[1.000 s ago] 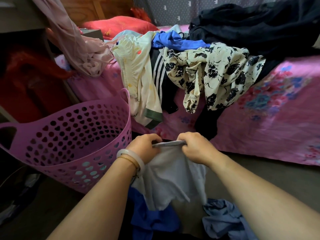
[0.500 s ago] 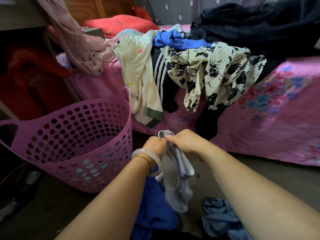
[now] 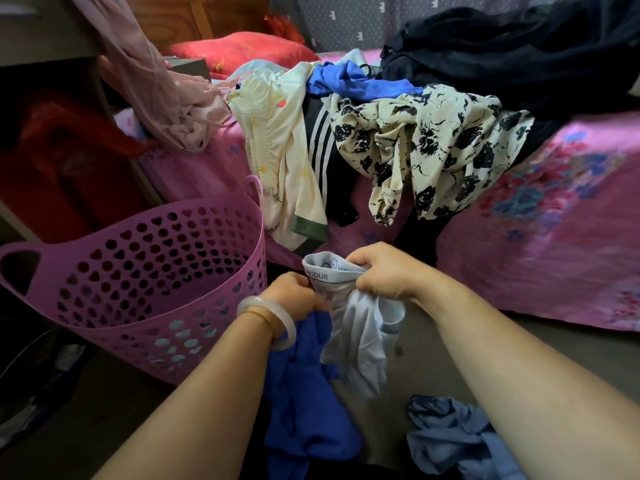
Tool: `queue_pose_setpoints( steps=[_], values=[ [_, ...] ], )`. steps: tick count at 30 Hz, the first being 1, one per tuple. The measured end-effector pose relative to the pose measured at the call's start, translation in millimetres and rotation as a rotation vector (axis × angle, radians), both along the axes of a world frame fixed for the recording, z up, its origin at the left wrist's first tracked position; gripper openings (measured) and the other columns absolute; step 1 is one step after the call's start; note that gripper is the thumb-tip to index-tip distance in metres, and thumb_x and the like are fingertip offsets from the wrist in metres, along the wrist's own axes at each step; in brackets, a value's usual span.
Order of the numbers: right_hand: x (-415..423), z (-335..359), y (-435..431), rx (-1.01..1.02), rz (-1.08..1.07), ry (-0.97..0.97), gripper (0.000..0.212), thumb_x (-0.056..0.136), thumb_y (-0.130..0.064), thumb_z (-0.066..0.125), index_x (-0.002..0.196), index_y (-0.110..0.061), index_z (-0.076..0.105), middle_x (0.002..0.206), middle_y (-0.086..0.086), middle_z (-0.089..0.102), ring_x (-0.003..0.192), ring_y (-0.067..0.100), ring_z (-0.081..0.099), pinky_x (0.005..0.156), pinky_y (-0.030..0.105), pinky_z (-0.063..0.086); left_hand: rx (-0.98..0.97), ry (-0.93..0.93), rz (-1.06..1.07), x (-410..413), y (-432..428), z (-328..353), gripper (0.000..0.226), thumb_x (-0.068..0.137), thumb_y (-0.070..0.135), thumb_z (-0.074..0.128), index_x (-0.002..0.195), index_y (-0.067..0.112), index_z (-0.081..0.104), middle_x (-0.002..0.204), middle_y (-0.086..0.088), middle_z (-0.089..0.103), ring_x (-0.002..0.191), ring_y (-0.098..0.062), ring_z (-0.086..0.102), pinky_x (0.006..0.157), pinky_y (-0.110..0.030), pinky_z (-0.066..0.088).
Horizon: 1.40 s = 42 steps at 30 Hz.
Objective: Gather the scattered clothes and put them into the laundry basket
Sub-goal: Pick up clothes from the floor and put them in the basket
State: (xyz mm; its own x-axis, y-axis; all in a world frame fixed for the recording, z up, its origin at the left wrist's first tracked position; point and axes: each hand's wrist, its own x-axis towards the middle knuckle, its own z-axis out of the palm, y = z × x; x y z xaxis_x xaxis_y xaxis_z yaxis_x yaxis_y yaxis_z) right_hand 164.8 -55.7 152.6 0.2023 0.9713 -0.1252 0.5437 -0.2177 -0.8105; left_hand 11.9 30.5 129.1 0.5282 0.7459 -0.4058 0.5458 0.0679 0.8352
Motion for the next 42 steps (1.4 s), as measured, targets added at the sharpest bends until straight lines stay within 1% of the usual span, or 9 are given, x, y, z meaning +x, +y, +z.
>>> queue_pose_setpoints(
  steps=[2,6,10,14,19,26,32,37,42],
  values=[
    [-1.2,9.2,-2.7,-0.006,0.049,0.111,0.041,0.065,0.012,0.046,0.085,-0.011,0.074,0.076,0.010,0.066,0.068,0.018,0.059,0.059,0.026,0.046,0.072,0.024,-0.120,-6.0,1.1,-15.5,0.065,0.053,0.018,0.087,0.113,0.012,0.064,0.103,-0.001,0.071,0.096,-0.016,0.067,0.088,-0.035,0.056],
    [9.8,19.1,-4.0,0.054,-0.060,0.626,0.042,0.074,0.012,0.053,0.112,0.001,0.068,0.102,0.021,0.069,0.078,0.022,0.066,0.069,0.032,0.058,-0.038,-0.094,-0.108,-8.4,-12.7,-29.2,0.023,0.077,0.006,0.074,0.100,0.008,0.070,0.094,-0.002,0.072,0.092,-0.018,0.066,0.083,-0.030,0.055],
    [33.6,-18.9,-4.4,-0.048,-0.369,1.293,0.089,0.069,-0.056,0.070,0.128,0.008,0.051,0.116,0.021,0.061,0.090,0.032,0.066,0.084,0.045,0.055,-0.344,-0.486,0.048,-10.4,-10.5,-19.1,0.014,0.087,0.004,0.062,0.098,0.002,0.070,0.090,-0.012,0.074,0.084,-0.024,0.071,0.074,-0.034,0.058],
    [11.9,-41.8,-11.3,-0.288,-0.234,1.219,0.067,0.081,-0.046,0.066,0.120,0.008,0.062,0.106,0.022,0.068,0.096,0.033,0.067,0.087,0.042,0.053,-0.256,-0.460,0.083,-9.5,-3.6,-15.1,0.024,0.087,0.006,0.063,0.110,0.000,0.067,0.113,-0.021,0.068,0.105,-0.032,0.066,0.094,-0.042,0.052],
    [12.5,-28.3,14.8,0.122,-0.490,0.980,0.052,0.080,0.010,0.062,0.128,-0.008,0.059,0.119,0.013,0.066,0.101,0.023,0.064,0.081,0.032,0.053,-0.020,-0.373,0.198,-12.5,4.5,-14.1,0.007,0.087,0.013,0.066,0.091,0.016,0.072,0.103,-0.010,0.072,0.103,-0.029,0.067,0.097,-0.045,0.051],
    [-1.1,-12.4,16.6,0.152,-0.138,0.387,0.079,0.070,0.013,0.066,0.138,-0.023,0.050,0.136,0.004,0.054,0.118,0.018,0.056,0.102,0.035,0.047,0.296,-0.353,0.451,-22.7,20.4,6.2,0.037,0.084,0.013,0.066,0.118,0.015,0.051,0.098,-0.005,0.061,0.091,-0.021,0.060,0.080,-0.034,0.051],
    [-31.3,-4.9,28.7,0.195,-0.125,-0.379,0.055,0.076,0.006,0.048,0.121,-0.021,0.064,0.121,0.005,0.058,0.115,0.024,0.056,0.094,0.032,0.047,0.493,-0.154,0.035,-44.1,22.4,16.9,0.060,0.076,-0.001,0.071,0.132,0.017,0.055,0.125,-0.003,0.060,0.114,-0.015,0.057,0.096,-0.027,0.049],
    [-51.2,9.8,52.7,0.548,-0.318,-0.406,0.007,0.080,-0.016,0.068,0.077,-0.009,0.068,0.094,0.004,0.050,0.091,0.023,0.052,0.072,0.029,0.041,0.957,-0.045,0.399,-75.0,48.7,35.3,0.013,0.080,0.012,0.064,0.085,0.020,0.073,0.095,-0.005,0.063,0.086,-0.012,0.054,0.076,-0.021,0.042],
    [-95.5,41.1,101.3,0.524,-0.364,-0.134,0.018,0.089,-0.031,0.062,0.084,-0.014,0.055,0.080,-0.001,0.057,0.078,0.021,0.053,0.065,0.030,0.037,0.811,-0.262,0.631,-103.8,90.2,71.9,0.028,0.083,0.024,0.063,0.064,0.019,0.042,0.064,0.006,0.044,0.060,-0.011,0.041,0.059,-0.028,0.033]
  ],
)
